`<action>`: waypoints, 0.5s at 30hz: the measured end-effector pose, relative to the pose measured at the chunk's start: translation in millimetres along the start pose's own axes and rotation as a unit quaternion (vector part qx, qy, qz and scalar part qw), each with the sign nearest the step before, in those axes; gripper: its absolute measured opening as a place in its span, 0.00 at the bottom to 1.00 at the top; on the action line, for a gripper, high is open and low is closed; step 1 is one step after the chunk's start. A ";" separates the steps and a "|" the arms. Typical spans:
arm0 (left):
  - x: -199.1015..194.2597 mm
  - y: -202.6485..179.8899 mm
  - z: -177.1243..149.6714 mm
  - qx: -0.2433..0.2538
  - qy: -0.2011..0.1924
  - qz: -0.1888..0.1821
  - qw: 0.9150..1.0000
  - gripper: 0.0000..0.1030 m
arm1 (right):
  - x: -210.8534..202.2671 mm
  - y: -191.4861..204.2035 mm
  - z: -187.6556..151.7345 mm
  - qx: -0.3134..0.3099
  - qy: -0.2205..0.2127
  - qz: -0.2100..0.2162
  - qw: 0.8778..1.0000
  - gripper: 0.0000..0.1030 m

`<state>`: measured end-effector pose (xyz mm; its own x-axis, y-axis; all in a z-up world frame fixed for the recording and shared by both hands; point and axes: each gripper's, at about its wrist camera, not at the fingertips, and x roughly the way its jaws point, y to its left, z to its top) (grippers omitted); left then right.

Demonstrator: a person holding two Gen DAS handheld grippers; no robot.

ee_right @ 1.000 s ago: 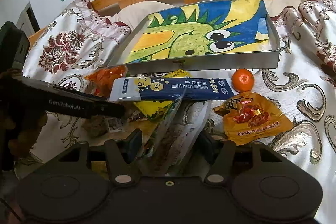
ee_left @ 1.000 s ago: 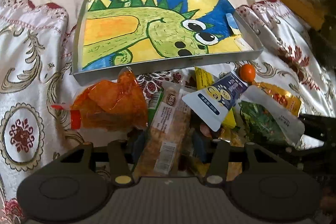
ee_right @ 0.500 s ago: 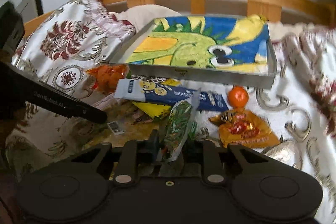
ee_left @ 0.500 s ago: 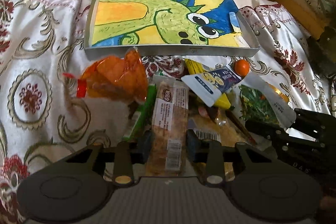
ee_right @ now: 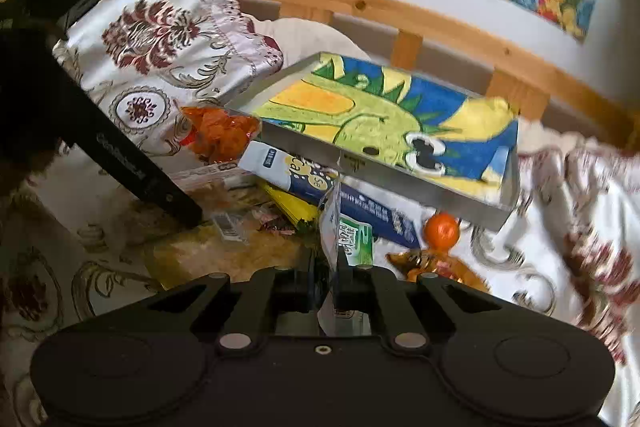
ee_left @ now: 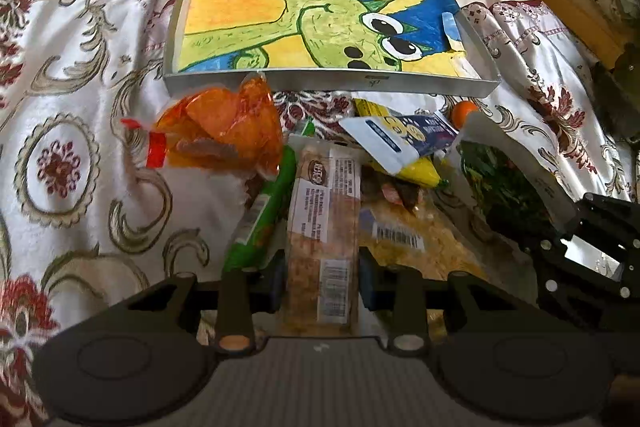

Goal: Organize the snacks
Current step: 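Lower the snack bar into the dragon tray with the left tool while the right tool lowers the packet there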

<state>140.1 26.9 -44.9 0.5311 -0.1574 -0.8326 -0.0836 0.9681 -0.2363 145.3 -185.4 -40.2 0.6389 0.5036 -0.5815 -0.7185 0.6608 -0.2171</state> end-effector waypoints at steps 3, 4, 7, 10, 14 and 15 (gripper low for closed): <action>-10.2 -3.2 -5.5 -0.011 -0.001 -0.007 1.000 0.37 | -6.5 5.4 0.4 -0.024 -0.013 -0.006 1.000 0.08; -13.5 -4.2 -6.6 -0.013 -0.003 -0.010 1.000 0.37 | -9.5 6.8 0.6 -0.029 -0.017 -0.007 0.999 0.08; -24.4 -7.2 -9.3 -0.021 -0.008 -0.017 1.000 0.37 | -18.4 8.2 1.7 -0.036 -0.032 -0.011 0.999 0.08; -32.5 -8.7 -10.6 -0.030 -0.008 -0.026 0.999 0.36 | -22.5 7.6 3.9 -0.035 -0.044 -0.013 0.998 0.08; -42.6 -8.4 -12.2 -0.046 -0.014 -0.036 0.998 0.36 | -25.7 5.8 5.3 -0.029 -0.053 -0.014 0.998 0.08; -45.3 -7.9 -12.3 -0.051 -0.016 -0.039 0.998 0.36 | -26.6 5.5 5.5 -0.028 -0.055 -0.014 0.998 0.08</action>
<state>106.3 23.9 -11.5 0.5661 -0.2231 -0.7935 -0.1252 0.9282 -0.3503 125.9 -192.1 -21.6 0.6828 0.5461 -0.4854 -0.7125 0.6450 -0.2765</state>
